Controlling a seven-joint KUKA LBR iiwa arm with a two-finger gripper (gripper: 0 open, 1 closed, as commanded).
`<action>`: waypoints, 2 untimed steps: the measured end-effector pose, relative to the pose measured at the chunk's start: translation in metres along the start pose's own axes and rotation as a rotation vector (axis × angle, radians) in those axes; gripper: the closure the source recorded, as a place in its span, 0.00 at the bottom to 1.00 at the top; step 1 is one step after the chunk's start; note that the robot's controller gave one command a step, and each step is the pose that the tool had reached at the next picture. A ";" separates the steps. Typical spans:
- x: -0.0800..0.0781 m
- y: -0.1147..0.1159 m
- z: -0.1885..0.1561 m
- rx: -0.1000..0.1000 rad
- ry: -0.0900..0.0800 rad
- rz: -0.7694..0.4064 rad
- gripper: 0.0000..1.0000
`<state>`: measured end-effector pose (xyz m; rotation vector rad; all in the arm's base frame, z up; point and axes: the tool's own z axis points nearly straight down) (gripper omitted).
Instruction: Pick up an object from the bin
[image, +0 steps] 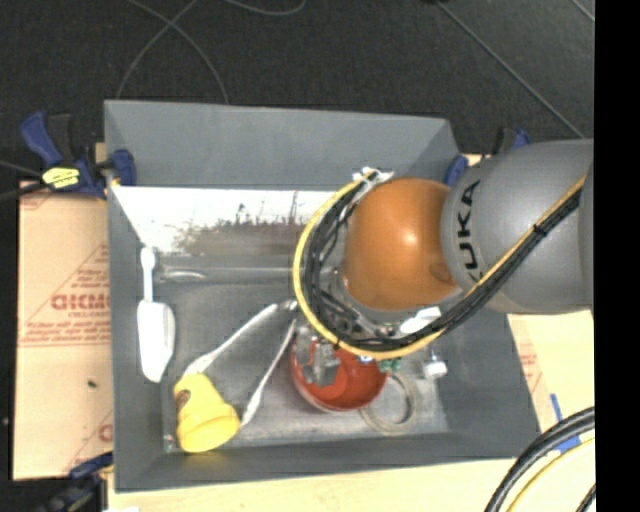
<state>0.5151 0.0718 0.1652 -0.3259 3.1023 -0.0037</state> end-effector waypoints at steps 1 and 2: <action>0.012 -0.019 -0.020 0.003 -0.008 -0.266 1.00; 0.001 -0.002 -0.088 -0.001 -0.014 -0.004 1.00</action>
Offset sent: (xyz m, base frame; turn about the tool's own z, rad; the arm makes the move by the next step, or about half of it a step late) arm -0.0051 -0.0024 0.0842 -0.0030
